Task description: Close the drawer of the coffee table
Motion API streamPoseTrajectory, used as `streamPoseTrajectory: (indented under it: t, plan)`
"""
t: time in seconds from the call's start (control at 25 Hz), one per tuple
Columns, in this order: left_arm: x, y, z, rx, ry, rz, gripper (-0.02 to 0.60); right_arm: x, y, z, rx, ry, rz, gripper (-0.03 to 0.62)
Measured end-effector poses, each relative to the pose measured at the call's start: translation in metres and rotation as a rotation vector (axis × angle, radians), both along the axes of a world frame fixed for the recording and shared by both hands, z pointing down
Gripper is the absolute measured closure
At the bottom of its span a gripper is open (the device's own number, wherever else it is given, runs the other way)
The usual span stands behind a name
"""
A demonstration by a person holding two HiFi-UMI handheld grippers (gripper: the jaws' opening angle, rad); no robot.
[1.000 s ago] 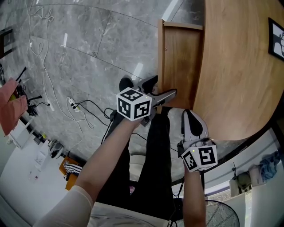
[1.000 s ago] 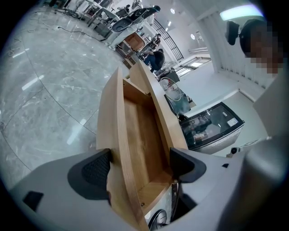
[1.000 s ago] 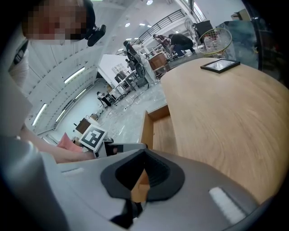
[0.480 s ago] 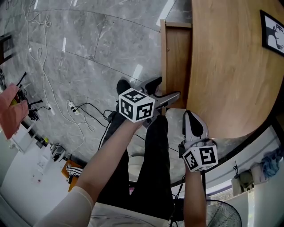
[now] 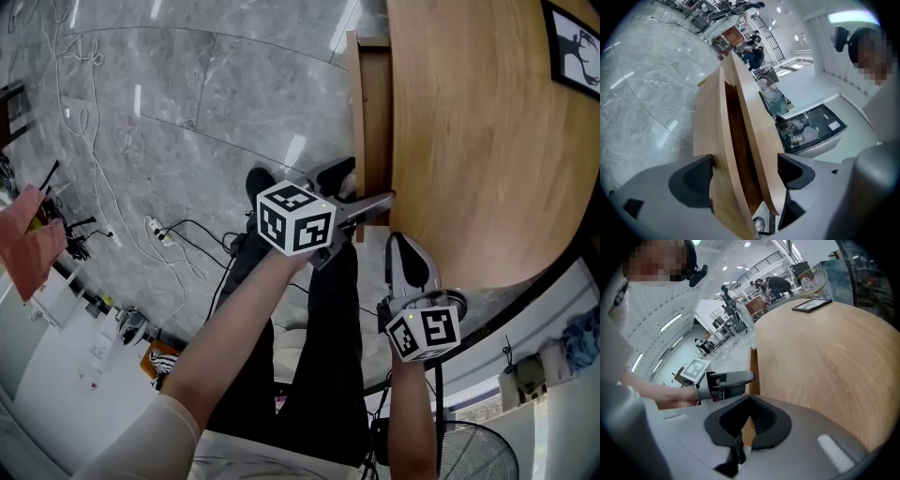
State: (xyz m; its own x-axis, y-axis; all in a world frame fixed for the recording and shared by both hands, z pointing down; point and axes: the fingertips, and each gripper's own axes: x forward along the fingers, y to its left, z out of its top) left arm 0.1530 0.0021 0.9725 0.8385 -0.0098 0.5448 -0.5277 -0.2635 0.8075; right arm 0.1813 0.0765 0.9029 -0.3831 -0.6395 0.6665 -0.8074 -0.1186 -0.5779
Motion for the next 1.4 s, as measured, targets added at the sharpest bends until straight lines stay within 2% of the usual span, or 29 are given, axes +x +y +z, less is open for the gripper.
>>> streamPoseTrajectory:
  t: [0.52, 1.16, 1.4]
  plan:
    - [0.047, 0.010, -0.003, 0.012, 0.064, 0.080, 0.167, 0.007, 0.025, 0.007, -0.023, -0.019, 0.052, 0.583]
    - [0.083, 0.016, -0.004, 0.031, 0.147, 0.158, 0.169, 0.013, 0.042, 0.013, -0.035, -0.001, 0.095, 0.583]
    - [0.084, 0.016, -0.003, 0.038, 0.167, 0.175, 0.169, 0.014, 0.040, 0.009, -0.031, 0.016, 0.113, 0.583]
